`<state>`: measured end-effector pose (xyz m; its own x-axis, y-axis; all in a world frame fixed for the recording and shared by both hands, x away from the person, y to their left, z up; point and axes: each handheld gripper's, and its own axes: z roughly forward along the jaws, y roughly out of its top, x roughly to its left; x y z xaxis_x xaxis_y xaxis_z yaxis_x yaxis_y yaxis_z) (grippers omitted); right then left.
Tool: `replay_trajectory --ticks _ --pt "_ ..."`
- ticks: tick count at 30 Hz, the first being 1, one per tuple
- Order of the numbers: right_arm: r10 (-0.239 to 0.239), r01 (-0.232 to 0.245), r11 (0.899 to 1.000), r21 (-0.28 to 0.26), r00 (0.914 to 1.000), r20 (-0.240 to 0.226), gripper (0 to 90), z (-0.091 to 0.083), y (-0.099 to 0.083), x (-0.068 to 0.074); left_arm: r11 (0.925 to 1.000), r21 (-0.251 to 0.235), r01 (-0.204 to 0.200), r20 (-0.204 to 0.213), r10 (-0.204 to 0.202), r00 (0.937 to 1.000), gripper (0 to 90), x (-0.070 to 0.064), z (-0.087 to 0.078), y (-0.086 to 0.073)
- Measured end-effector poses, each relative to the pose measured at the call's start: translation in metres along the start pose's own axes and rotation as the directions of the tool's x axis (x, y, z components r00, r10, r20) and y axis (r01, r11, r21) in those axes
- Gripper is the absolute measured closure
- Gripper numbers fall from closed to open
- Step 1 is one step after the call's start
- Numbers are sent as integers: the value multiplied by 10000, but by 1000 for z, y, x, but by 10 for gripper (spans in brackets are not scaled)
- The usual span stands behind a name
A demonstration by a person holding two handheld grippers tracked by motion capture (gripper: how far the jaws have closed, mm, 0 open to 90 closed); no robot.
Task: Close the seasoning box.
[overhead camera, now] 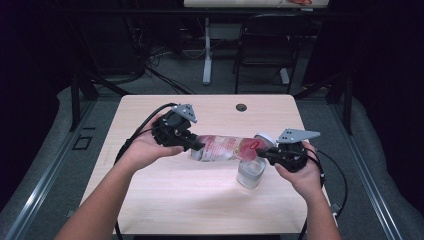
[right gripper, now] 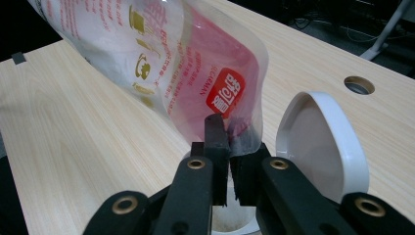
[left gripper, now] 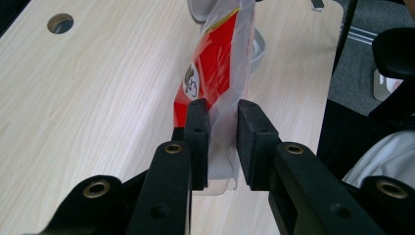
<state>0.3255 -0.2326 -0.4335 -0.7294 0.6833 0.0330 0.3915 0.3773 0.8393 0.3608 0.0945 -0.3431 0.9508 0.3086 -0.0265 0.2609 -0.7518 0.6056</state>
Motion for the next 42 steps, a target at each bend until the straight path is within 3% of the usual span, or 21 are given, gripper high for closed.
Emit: replay_trajectory --ticks 42 --pt "109 -109 9999 86 9999 3 867 -2 -3 0 9999 -85 -69 79 70 9999 769 1 -1 10"
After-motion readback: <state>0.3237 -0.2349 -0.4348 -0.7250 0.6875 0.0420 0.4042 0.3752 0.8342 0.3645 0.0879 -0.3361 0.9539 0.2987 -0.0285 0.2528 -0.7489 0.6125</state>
